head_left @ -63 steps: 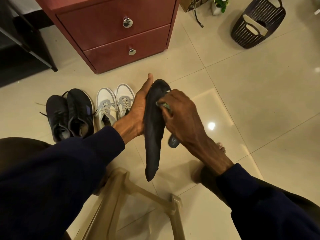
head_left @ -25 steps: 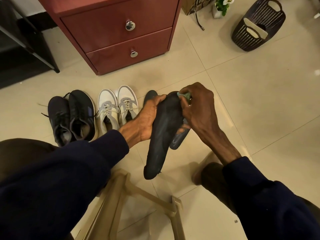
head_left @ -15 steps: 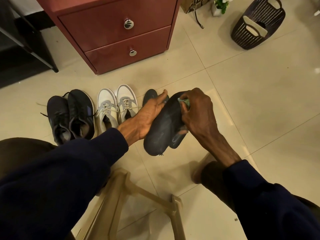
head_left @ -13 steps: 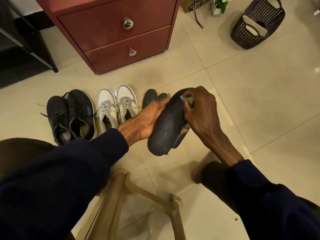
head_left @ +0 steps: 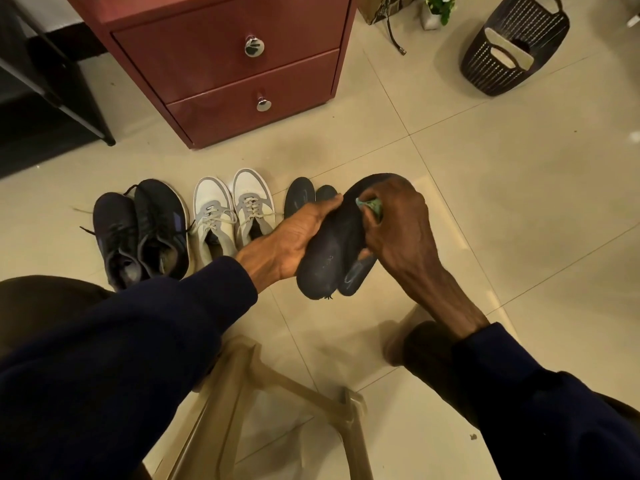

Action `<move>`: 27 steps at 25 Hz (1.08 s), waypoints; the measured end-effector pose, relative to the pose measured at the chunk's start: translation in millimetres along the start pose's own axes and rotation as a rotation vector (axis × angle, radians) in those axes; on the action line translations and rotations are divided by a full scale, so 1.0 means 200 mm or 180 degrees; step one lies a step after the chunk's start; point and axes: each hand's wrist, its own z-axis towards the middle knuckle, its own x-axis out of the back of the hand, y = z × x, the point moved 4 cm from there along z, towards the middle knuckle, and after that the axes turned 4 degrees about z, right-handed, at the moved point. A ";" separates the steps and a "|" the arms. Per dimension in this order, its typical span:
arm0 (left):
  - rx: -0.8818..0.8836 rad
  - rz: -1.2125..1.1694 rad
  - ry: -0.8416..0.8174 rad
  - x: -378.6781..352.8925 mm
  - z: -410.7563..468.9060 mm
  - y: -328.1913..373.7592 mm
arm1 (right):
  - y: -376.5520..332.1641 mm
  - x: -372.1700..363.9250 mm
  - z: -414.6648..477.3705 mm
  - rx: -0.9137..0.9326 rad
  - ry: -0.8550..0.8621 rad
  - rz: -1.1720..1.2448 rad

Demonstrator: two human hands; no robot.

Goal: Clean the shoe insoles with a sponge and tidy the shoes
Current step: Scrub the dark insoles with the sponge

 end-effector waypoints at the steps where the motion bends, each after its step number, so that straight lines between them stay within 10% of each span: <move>1: 0.0000 -0.0010 0.0063 0.01 0.00 0.01 | -0.05 -0.02 -0.03 0.0234 -0.0028 0.0145; 5: -0.0041 -0.0096 0.0225 0.05 0.01 0.06 | -0.21 -0.11 -0.12 0.0999 -0.0477 0.0306; 10: -0.0003 -0.0198 0.0026 -0.02 -0.02 0.03 | 0.01 -0.04 -0.01 0.0026 -0.0186 -0.0113; 15: 0.0025 -0.0382 0.0324 0.05 -0.02 0.06 | -0.19 -0.14 -0.15 0.1174 -0.0563 0.0463; 19: -0.0118 -0.0592 0.0330 0.02 -0.01 0.07 | -0.05 -0.10 -0.06 0.0838 0.0264 0.0258; 24: -0.0175 -0.1034 0.0288 0.02 -0.03 0.10 | -0.20 -0.16 -0.19 0.1465 -0.0334 0.0849; 27: -0.0322 -0.1150 0.0285 0.01 -0.02 0.12 | -0.07 -0.12 -0.10 0.1316 0.0194 0.0503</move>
